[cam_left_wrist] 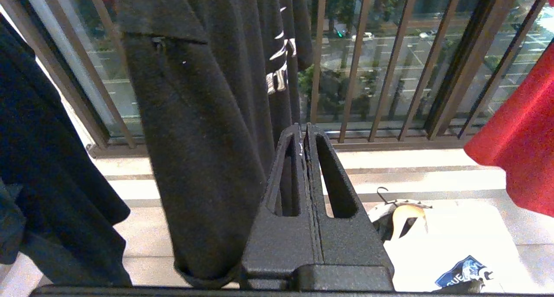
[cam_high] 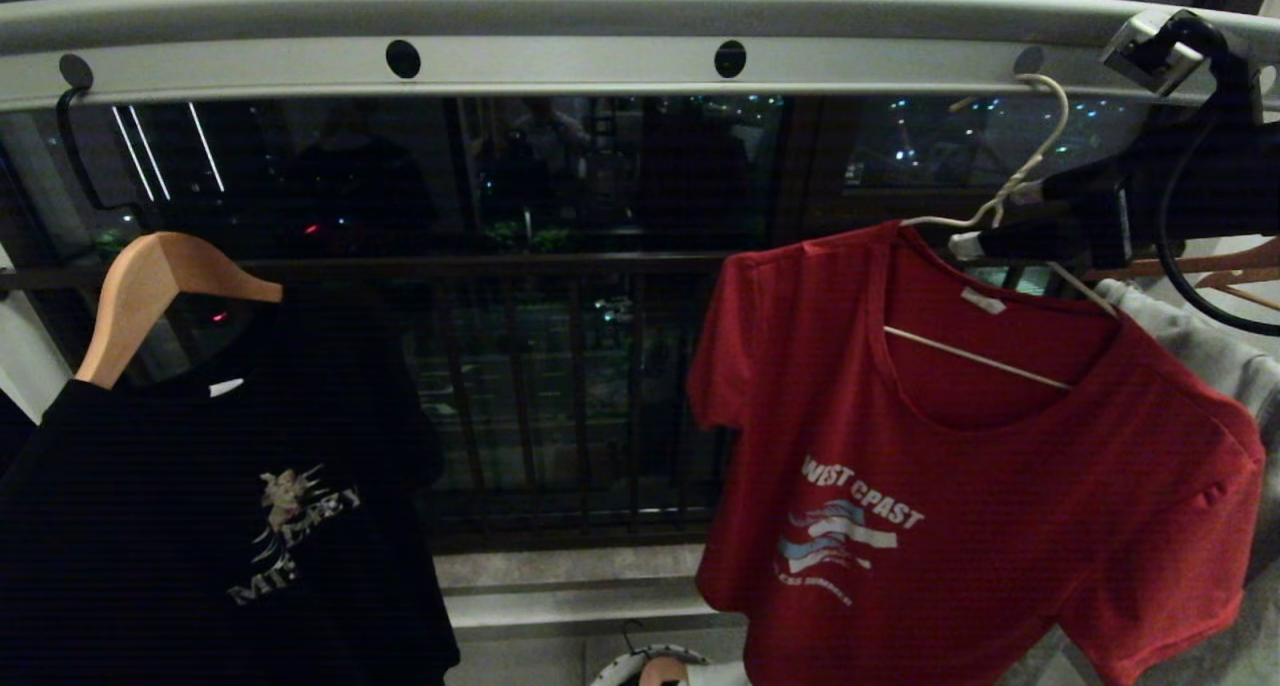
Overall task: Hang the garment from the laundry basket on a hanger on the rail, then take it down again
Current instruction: Take the clothes off the clothes rack
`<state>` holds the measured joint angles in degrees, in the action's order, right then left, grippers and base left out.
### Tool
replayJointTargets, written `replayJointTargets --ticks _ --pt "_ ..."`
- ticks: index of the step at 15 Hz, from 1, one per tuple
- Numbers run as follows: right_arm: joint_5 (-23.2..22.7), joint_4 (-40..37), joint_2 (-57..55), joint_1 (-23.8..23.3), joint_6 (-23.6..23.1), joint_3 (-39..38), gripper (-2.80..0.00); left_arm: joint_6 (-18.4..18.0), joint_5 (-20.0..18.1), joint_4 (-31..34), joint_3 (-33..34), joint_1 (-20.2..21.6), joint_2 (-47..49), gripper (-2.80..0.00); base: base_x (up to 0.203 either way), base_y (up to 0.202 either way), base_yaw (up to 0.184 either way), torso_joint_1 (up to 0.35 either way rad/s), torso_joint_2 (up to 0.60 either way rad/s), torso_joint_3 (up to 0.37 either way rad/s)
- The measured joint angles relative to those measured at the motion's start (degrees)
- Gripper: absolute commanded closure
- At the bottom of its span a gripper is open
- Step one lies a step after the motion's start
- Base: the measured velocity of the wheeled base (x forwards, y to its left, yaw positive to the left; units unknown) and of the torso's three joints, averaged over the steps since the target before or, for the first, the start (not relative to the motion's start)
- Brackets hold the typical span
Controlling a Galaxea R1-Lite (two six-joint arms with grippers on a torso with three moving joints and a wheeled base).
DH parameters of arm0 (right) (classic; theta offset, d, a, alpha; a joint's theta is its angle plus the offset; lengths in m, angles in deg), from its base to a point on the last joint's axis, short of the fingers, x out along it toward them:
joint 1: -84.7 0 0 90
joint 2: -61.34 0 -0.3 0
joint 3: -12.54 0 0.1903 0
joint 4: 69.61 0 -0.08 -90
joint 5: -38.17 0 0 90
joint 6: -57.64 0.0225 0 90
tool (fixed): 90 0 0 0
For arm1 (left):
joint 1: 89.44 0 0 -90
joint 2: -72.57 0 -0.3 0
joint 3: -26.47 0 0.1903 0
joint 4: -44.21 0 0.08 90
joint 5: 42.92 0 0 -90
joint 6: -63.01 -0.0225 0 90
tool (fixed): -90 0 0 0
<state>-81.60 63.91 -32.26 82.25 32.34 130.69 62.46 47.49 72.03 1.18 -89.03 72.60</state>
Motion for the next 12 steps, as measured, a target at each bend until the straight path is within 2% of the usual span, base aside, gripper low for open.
replayJointTargets --ticks 9,12 --pt "-0.4 12.92 -0.45 0.28 14.41 -4.92 -2.8 0.03 -0.01 0.01 0.0 -0.02 0.0 0.0 0.0 0.0 0.0 0.0 0.0 0.0" --pt "-0.44 13.71 -0.85 0.44 14.63 -6.19 -2.8 0.03 -0.01 -0.02 0.0 0.0 0.0 0.0 0.0 0.0 0.0 0.0 0.0 0.0"
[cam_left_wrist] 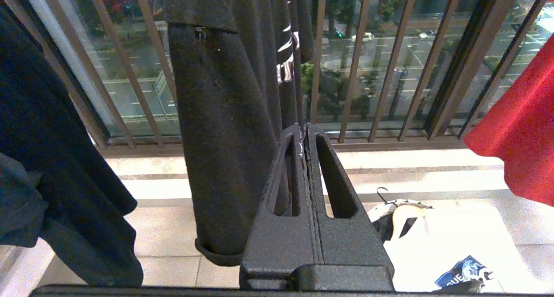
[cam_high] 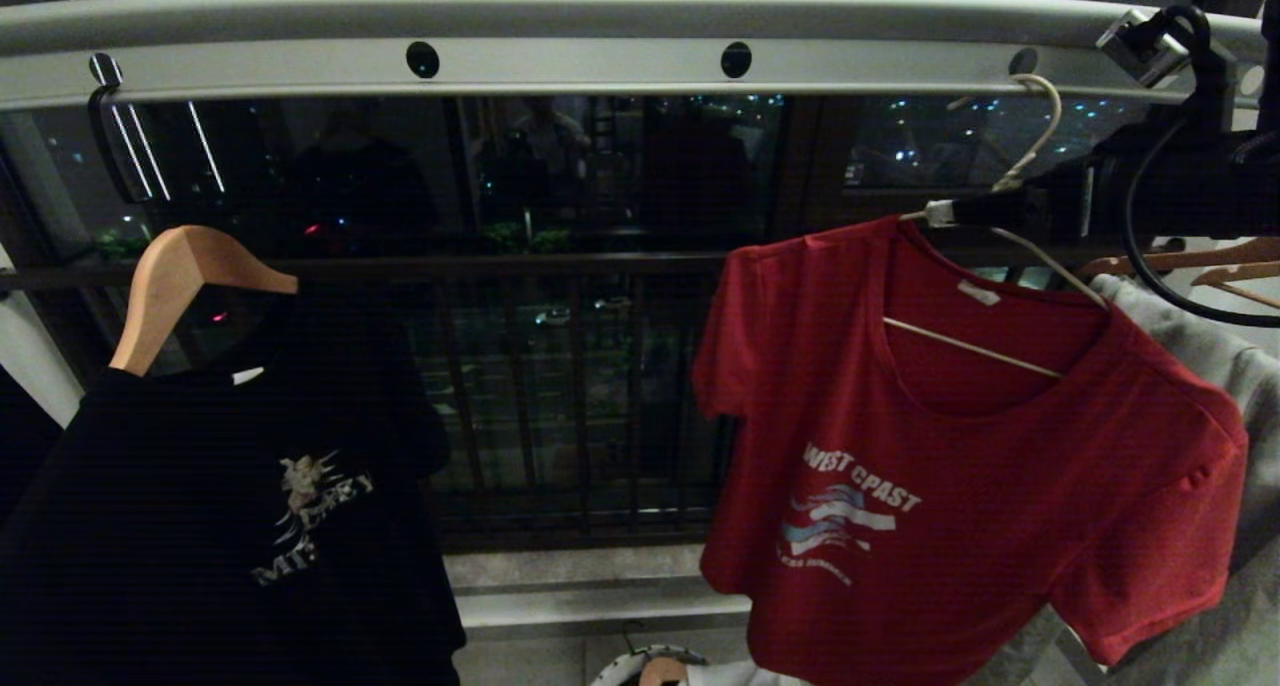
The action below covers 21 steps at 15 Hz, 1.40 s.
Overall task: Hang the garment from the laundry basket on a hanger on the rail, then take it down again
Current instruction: Take the clothes off the clothes rack
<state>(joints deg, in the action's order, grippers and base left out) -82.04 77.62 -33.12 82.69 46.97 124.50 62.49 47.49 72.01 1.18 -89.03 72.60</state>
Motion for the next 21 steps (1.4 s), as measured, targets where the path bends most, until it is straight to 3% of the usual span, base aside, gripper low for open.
replayJointTargets --ticks 21 --pt "0.02 3.46 -2.87 -1.99 -1.29 -2.12 -2.8 0.0 0.01 0.0 0.0 0.0 0.0 0.0 0.0 0.0 0.0 0.0 0.0 0.0"
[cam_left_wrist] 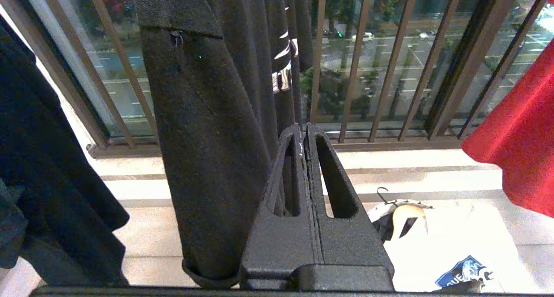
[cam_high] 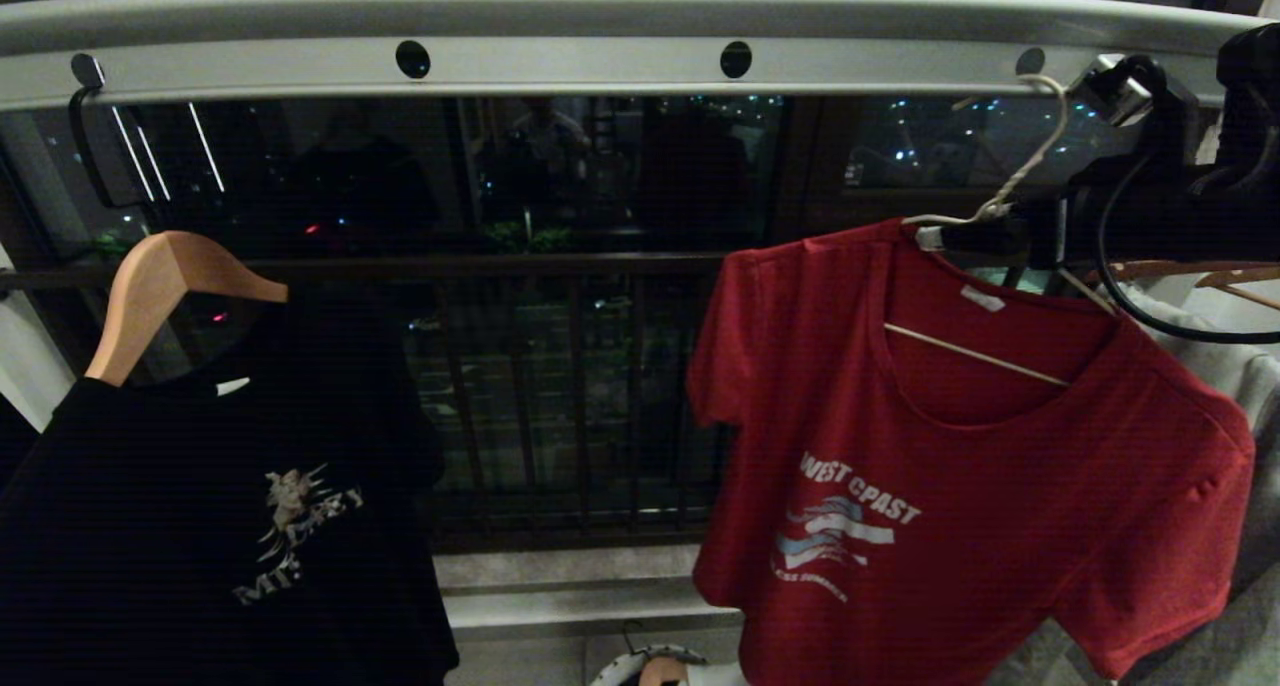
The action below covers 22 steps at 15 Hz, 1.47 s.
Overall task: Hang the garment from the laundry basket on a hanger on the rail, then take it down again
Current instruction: Take the clothes off the clothes rack
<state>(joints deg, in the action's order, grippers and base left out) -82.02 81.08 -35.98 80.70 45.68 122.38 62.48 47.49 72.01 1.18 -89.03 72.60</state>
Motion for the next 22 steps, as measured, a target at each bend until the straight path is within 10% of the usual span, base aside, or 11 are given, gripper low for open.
replayJointTargets --ticks 5,6,22 --pt "-0.11 0.32 0.53 -0.87 0.0 -0.87 -2.8 0.01 0.02 0.01 0.0 0.0 0.0 0.0 0.0 0.0 0.0 0.0 0.0 0.0" --pt "-0.13 0.6 0.57 -0.94 0.0 -1.02 0.0 0.0 -0.01 0.01 0.0 0.0 0.0 0.0 0.0 0.0 0.0 0.0 0.0 0.0" --pt "-1.18 0.71 4.12 -1.18 0.28 -3.43 0.0 0.0 0.02 0.0 0.0 0.01 0.0 0.0 0.0 0.0 0.0 0.0 0.0 0.0"
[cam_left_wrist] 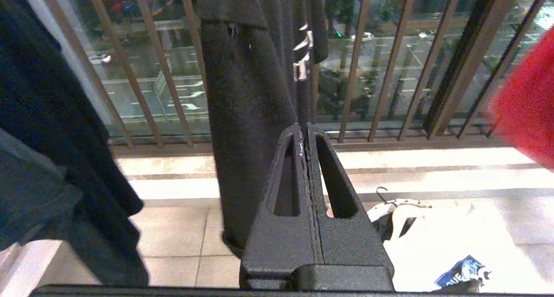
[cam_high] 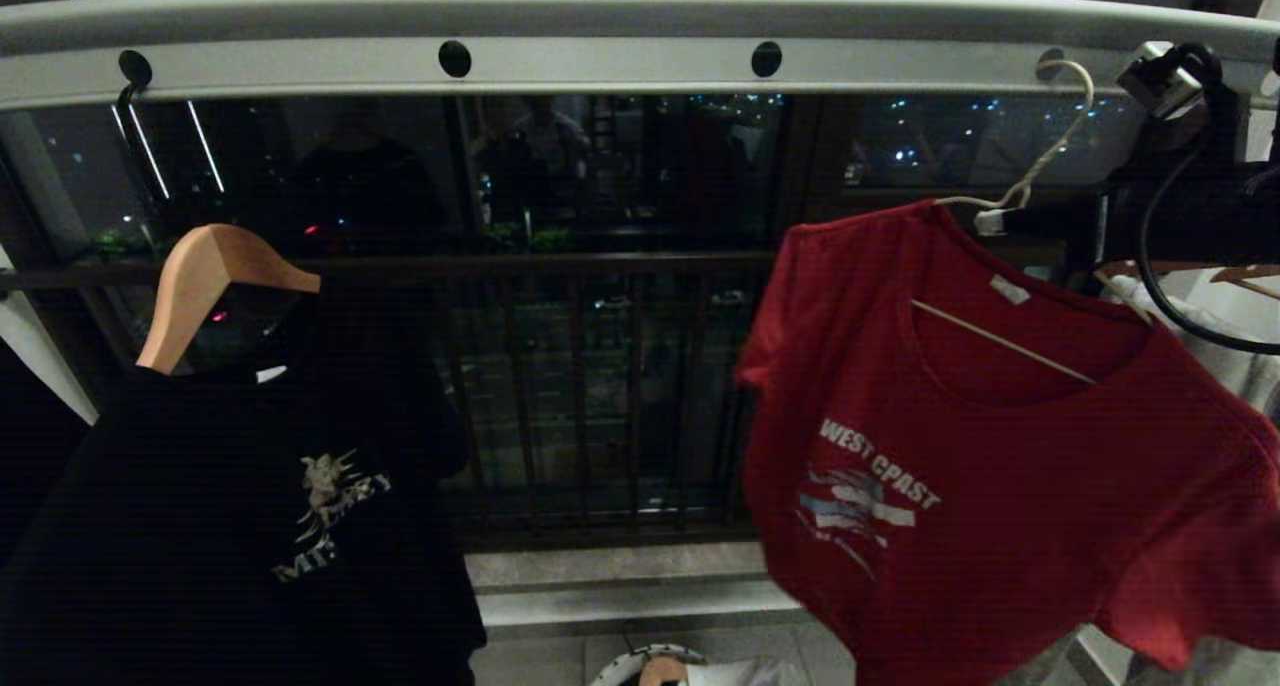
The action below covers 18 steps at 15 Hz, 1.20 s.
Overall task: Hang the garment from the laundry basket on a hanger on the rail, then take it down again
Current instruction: Take the clothes off the clothes rack
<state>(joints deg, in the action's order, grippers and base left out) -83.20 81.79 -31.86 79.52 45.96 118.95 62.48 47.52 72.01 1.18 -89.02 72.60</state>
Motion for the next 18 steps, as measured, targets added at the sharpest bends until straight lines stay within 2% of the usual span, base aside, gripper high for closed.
replayJointTargets --ticks 18 --pt "0.12 2.15 7.89 0.45 0.07 -6.51 0.0 0.01 -0.02 0.02 0.0 -0.04 0.0 0.0 0.0 0.0 0.0 0.0 0.0 0.0"
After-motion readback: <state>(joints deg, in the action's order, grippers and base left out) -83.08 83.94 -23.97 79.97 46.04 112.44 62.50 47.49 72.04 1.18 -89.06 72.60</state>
